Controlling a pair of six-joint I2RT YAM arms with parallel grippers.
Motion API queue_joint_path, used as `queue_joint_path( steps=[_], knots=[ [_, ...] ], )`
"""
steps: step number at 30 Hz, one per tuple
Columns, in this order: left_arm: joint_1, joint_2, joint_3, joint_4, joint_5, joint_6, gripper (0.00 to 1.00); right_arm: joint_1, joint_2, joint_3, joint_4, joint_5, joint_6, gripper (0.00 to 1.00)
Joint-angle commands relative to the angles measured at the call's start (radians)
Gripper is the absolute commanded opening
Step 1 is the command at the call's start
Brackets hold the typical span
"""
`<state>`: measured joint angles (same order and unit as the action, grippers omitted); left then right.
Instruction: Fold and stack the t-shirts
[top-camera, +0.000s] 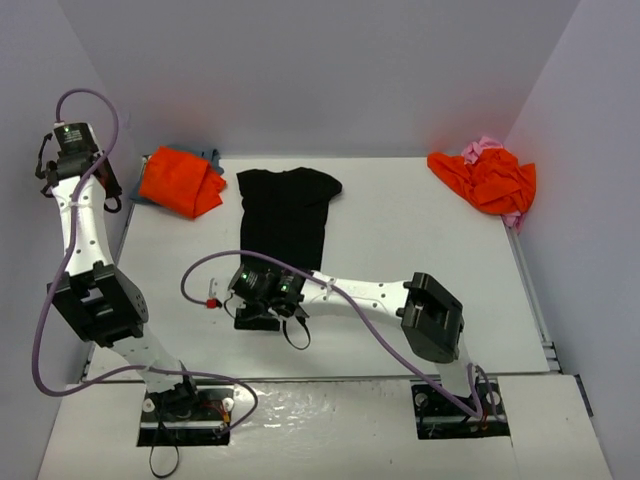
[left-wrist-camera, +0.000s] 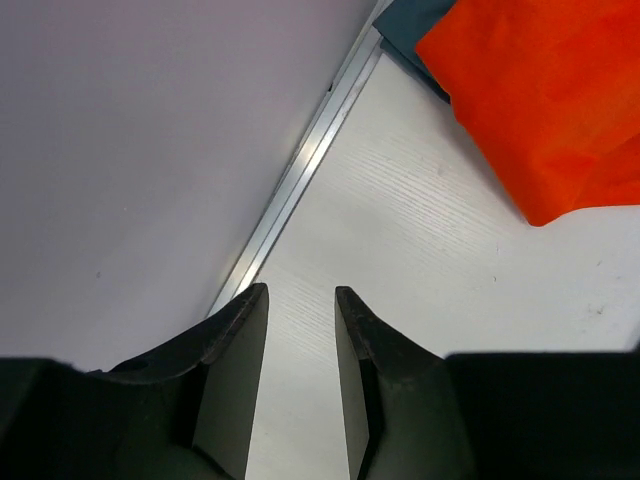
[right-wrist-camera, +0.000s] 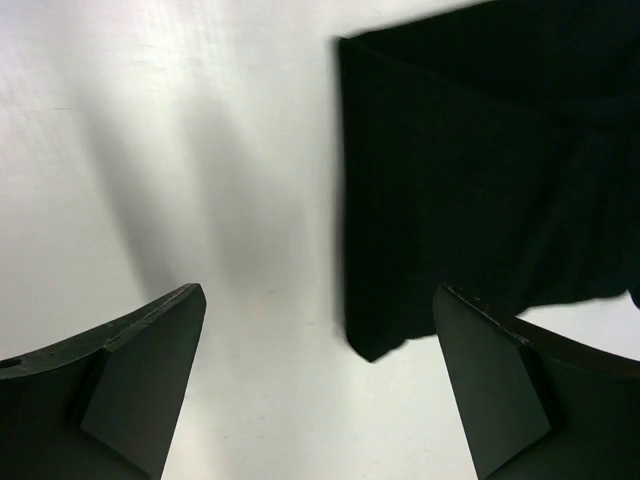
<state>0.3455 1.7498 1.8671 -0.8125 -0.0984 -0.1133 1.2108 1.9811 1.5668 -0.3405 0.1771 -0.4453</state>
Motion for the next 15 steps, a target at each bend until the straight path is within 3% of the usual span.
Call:
queue_joint_path(
  steps=[1,8,15],
  knots=[
    [-0.069,-0.134,-0.022,0.128,-0.013,-0.014,0.3,-0.019,-0.041,-0.001,-0.024,-0.056,0.014,0.94],
    [-0.072,-0.219,-0.14,0.168,0.023,0.056,0.31,-0.049,0.017,0.016,0.011,0.026,-0.019,0.95],
    [-0.057,-0.375,-0.483,0.334,0.177,0.105,0.27,-0.115,0.128,0.03,0.061,0.001,-0.039,0.95]
  ],
)
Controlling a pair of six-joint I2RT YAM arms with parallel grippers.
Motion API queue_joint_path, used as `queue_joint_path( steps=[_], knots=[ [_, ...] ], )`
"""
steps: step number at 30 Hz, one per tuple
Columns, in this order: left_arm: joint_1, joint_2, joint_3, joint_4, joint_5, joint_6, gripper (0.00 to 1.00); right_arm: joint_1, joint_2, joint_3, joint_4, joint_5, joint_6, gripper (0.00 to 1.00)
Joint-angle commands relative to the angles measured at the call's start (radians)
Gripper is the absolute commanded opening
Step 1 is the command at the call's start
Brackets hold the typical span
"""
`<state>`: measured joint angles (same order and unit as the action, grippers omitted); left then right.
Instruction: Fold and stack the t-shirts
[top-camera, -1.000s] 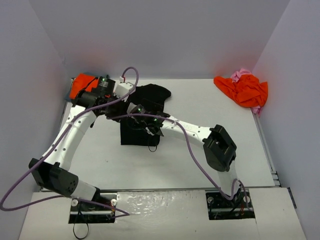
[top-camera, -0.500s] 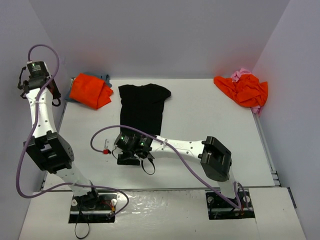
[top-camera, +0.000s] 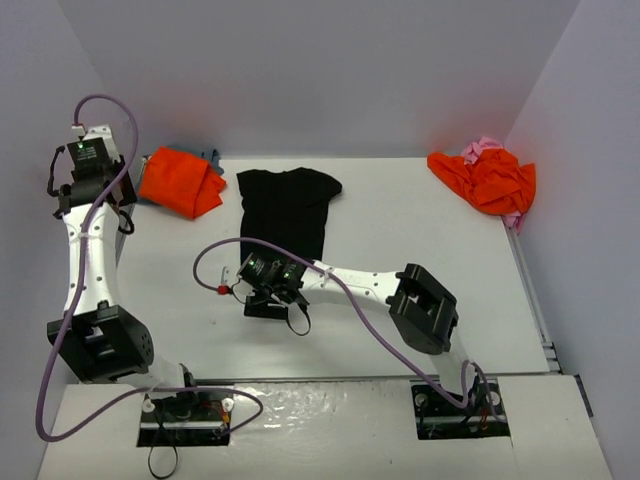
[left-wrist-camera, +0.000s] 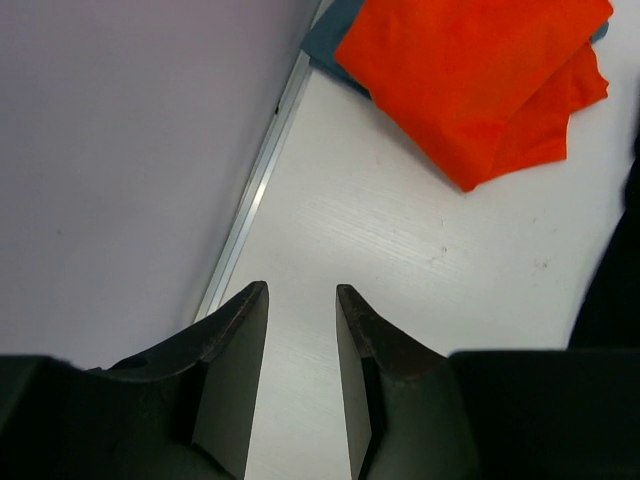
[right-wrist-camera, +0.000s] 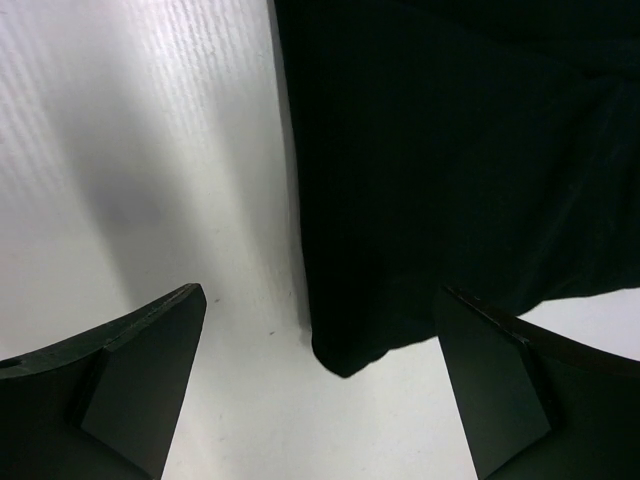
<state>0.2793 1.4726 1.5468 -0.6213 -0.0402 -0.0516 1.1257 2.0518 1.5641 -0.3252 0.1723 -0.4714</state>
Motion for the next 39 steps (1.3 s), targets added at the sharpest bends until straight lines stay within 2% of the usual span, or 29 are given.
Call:
queue_joint_path(
  steps=[1,4,6,10,15,16,18,21,22,28,35,39],
  knots=[
    [0.009,-0.114,-0.208,0.161,0.155,0.045,0.27,-0.033,0.069,0.035,0.048,0.007,-0.018,0.95],
    [0.009,-0.167,-0.342,0.218,0.246,0.048,0.23,-0.043,0.123,0.047,0.054,0.001,-0.037,0.96],
    [0.009,-0.196,-0.416,0.267,0.246,0.05,0.2,-0.049,0.156,0.053,0.055,-0.012,-0.046,0.96],
    [0.009,-0.284,-0.671,0.499,0.137,-0.021,0.01,-0.046,0.201,0.086,0.053,-0.013,-0.034,0.96],
    [0.009,-0.267,-0.786,0.624,0.071,-0.013,0.02,-0.052,0.204,0.08,0.053,0.023,-0.03,0.96],
    [0.009,-0.268,-0.807,0.65,0.069,-0.018,0.03,-0.055,0.206,0.081,0.052,0.027,-0.031,0.92],
    [0.009,-0.278,-0.843,0.699,0.077,-0.043,0.03,-0.055,0.225,0.091,0.042,0.027,-0.036,0.68],
    [0.009,-0.275,-0.836,0.708,0.08,-0.045,0.03,-0.05,0.267,0.107,0.006,0.025,-0.014,0.06],
    [0.009,-0.274,-0.83,0.702,0.076,-0.042,0.03,-0.048,0.273,0.1,0.004,0.024,-0.017,0.0],
    [0.008,-0.287,-0.833,0.71,0.068,-0.028,0.02,-0.007,0.174,0.014,0.026,0.088,-0.062,0.0],
    [0.009,-0.295,-0.808,0.701,0.05,-0.022,0.02,0.064,-0.011,-0.032,0.129,0.348,-0.177,0.0],
    [0.01,-0.295,-0.785,0.689,0.009,-0.008,0.02,0.12,-0.075,-0.009,0.141,0.448,-0.236,0.0]
  ],
)
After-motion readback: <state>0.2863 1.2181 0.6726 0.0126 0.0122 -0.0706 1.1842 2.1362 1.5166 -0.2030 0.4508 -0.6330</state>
